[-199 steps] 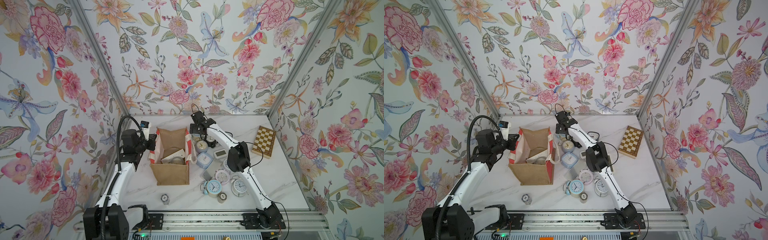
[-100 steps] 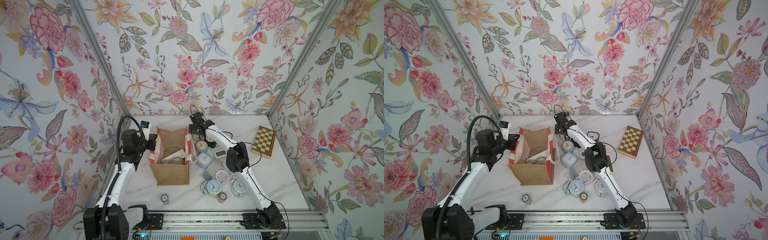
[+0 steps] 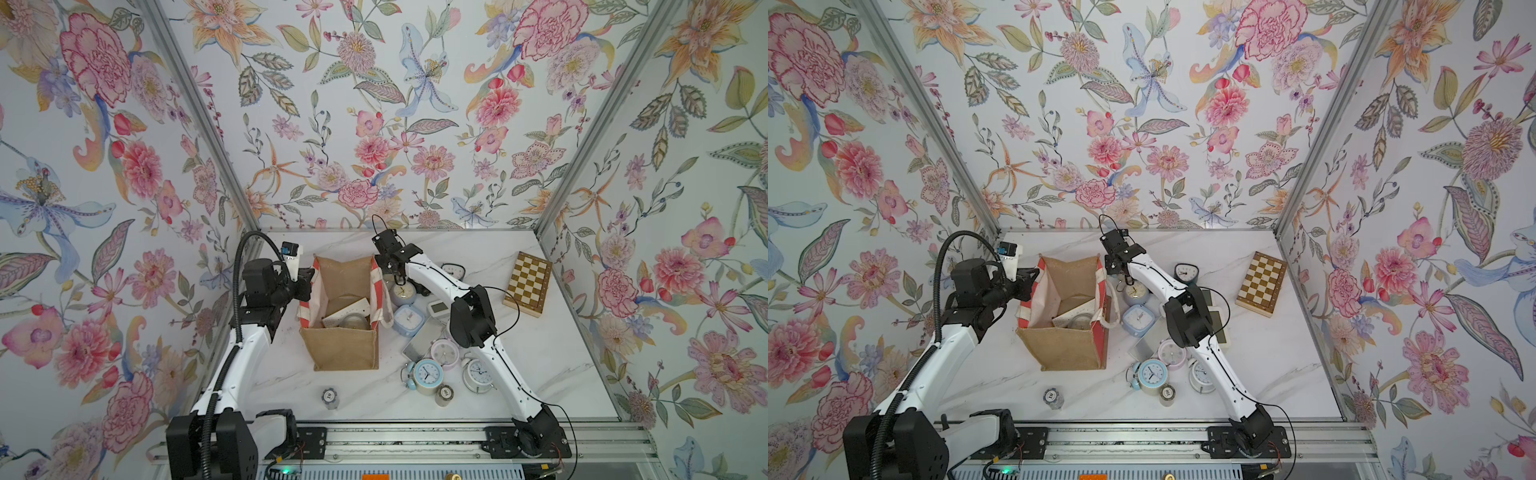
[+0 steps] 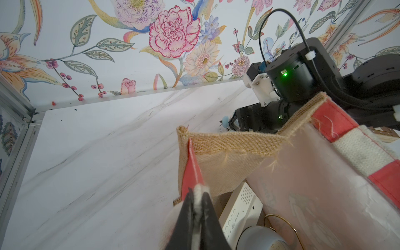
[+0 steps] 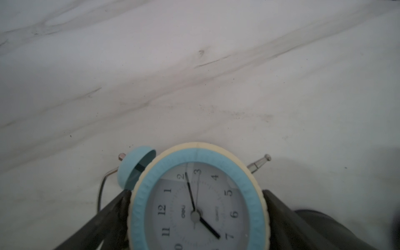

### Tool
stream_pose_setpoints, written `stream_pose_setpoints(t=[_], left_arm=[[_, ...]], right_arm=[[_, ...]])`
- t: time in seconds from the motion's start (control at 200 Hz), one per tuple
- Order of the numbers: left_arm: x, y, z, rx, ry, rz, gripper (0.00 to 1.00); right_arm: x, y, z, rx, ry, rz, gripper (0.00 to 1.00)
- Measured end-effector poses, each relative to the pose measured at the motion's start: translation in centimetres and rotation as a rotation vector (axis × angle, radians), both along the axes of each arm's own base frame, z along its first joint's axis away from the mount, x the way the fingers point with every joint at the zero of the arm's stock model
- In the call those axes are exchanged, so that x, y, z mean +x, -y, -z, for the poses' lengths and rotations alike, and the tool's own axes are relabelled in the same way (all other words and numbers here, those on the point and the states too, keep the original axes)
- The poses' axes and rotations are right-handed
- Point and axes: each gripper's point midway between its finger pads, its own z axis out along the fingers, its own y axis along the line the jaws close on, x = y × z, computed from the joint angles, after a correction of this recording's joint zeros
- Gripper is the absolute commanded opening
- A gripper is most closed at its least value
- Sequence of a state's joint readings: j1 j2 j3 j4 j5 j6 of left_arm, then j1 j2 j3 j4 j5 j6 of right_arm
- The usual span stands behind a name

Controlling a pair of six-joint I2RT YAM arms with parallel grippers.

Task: Put the alarm clock into the canvas bag
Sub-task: Pick up the alarm from the center of the board.

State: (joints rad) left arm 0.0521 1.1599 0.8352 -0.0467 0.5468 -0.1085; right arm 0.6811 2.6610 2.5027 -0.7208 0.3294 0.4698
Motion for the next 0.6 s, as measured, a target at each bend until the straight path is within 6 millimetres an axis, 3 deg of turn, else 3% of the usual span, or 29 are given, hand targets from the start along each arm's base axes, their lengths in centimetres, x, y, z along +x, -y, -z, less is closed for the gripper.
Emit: stream_pose_setpoints(t=[0.4, 0.6], left_arm=[[0.02, 0.00, -0.05, 0.000, 0.002, 0.000, 0.12], [0.06, -0.02, -0.12, -0.001, 0.005, -0.002, 0.26]], right_arm=[[0.16, 0.29, 0.11, 0.010, -0.011, -0.003, 0.69], [0.19, 0.90, -0.09, 0.004, -0.022, 0.000, 0.67]])
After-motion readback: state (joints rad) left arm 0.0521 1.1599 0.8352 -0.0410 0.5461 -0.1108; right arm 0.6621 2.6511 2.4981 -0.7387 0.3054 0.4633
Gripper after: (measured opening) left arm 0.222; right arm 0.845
